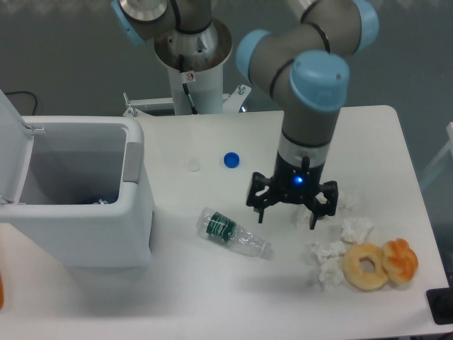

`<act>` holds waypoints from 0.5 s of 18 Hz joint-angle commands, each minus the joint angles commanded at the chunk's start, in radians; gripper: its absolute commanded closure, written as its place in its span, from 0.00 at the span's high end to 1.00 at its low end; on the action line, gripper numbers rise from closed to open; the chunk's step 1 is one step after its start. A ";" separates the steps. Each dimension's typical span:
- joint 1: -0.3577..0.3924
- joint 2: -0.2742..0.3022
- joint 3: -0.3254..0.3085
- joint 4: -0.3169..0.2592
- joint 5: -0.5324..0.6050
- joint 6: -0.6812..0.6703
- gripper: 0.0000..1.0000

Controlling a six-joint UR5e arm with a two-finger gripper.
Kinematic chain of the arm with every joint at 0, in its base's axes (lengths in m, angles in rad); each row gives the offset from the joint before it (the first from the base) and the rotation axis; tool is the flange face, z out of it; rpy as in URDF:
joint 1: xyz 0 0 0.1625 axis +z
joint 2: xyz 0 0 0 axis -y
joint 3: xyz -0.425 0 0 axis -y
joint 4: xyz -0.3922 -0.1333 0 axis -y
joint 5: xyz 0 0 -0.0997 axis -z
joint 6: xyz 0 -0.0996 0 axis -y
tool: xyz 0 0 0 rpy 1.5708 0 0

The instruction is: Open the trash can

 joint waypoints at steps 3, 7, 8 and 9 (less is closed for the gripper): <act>0.018 -0.034 0.006 -0.022 0.080 0.146 1.00; 0.023 -0.037 0.023 -0.022 0.080 0.171 1.00; 0.022 -0.037 0.020 -0.017 0.080 0.171 1.00; 0.018 -0.037 0.014 -0.014 0.078 0.169 1.00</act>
